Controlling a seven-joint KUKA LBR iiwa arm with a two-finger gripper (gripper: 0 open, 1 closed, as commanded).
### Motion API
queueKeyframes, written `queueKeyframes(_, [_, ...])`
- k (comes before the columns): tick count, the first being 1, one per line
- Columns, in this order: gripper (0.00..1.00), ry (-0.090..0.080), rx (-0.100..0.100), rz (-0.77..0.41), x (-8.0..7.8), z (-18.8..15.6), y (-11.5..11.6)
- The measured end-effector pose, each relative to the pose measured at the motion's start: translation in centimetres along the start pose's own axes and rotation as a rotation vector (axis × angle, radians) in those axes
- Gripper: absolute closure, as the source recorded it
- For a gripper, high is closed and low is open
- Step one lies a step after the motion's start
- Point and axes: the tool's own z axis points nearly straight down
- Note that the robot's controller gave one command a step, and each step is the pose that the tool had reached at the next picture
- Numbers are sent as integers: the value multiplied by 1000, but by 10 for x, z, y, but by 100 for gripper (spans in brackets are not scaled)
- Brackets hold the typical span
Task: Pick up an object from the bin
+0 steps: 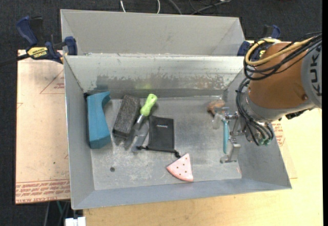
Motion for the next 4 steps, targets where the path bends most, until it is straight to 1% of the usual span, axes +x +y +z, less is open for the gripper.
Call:
queueKeyframes(1, [0, -8, 1, -2, -2, -4, 0])
queueKeyframes(2, [0, -10, 2, -13, -4, -1, 3])
queueKeyframes(3, [0, -7, 2, -397, -13, -39, 23])
queueKeyframes(4, [0, -15, 3, -406, -38, 12, 32])
